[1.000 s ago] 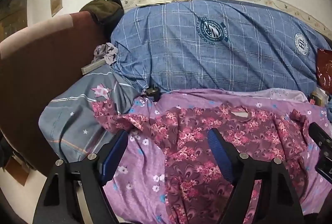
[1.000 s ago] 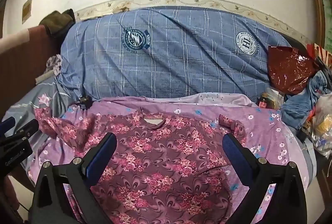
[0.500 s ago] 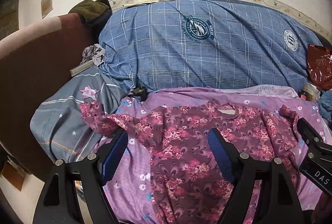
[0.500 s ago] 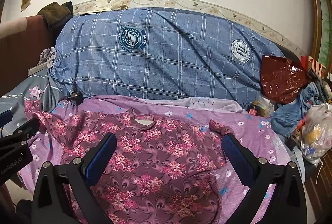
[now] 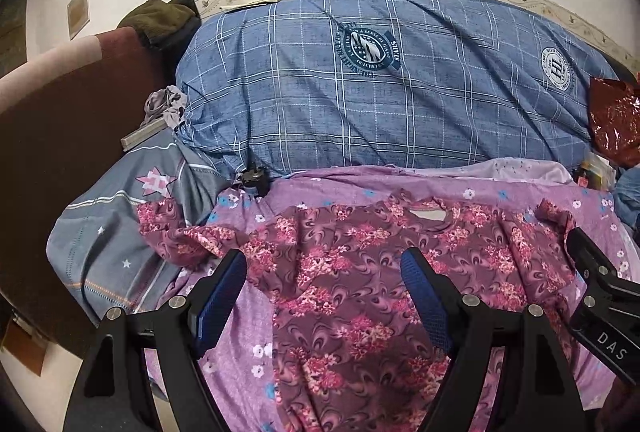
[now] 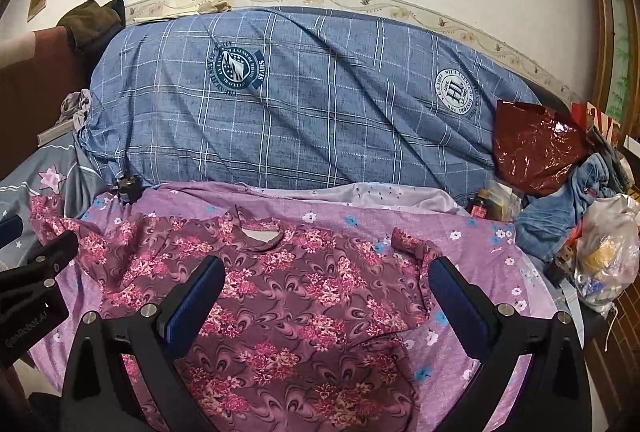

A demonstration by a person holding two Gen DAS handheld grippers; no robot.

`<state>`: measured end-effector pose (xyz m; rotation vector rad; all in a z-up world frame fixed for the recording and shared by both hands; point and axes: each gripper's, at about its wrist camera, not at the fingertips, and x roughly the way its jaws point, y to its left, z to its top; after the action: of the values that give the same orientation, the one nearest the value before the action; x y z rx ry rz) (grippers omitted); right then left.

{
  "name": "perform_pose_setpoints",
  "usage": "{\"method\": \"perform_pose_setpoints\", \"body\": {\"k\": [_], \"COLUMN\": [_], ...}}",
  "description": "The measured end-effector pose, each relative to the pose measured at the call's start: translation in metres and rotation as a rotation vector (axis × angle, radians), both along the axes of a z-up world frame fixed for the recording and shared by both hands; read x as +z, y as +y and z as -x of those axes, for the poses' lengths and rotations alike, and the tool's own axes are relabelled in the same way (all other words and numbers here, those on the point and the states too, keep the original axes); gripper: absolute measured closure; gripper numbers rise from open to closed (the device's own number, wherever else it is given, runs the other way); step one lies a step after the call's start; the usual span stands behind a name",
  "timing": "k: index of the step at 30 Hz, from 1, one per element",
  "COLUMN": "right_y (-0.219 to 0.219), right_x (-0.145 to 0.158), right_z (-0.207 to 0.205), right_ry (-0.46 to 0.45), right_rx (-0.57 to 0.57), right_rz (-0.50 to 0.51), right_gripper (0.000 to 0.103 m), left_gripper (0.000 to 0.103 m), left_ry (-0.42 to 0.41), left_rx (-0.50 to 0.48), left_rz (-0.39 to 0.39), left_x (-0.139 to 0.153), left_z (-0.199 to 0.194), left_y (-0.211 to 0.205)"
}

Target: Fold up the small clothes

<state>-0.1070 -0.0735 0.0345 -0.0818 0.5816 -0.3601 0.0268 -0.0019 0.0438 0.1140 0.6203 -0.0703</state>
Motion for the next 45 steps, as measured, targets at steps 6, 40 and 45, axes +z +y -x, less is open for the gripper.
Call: {"method": "perform_pose_setpoints", "body": {"k": [6, 40, 45], "right_y": [0.003, -0.031, -0.149], "right_x": [0.007, -0.009, -0.038], "right_z": [0.01, -0.01, -0.02], "right_ry": [-0.015, 0.019, 0.075], "right_rx": [-0.004, 0.083, 0.064], "right_rz": [0.012, -0.065, -0.203], "right_gripper": [0.001, 0.001, 0.001], "left_gripper": [0.024, 0.023, 0.025], "left_ry": [-0.003, 0.073, 0.141], "left_rx": [0.0, -0.043, 0.165], "left_rz": [-0.001, 0.047, 0.036], "left_x": [0.0, -0.033, -0.104], "left_z": [0.011, -0.061, -0.141], "left_y": [0.0, -0.002, 0.022]}}
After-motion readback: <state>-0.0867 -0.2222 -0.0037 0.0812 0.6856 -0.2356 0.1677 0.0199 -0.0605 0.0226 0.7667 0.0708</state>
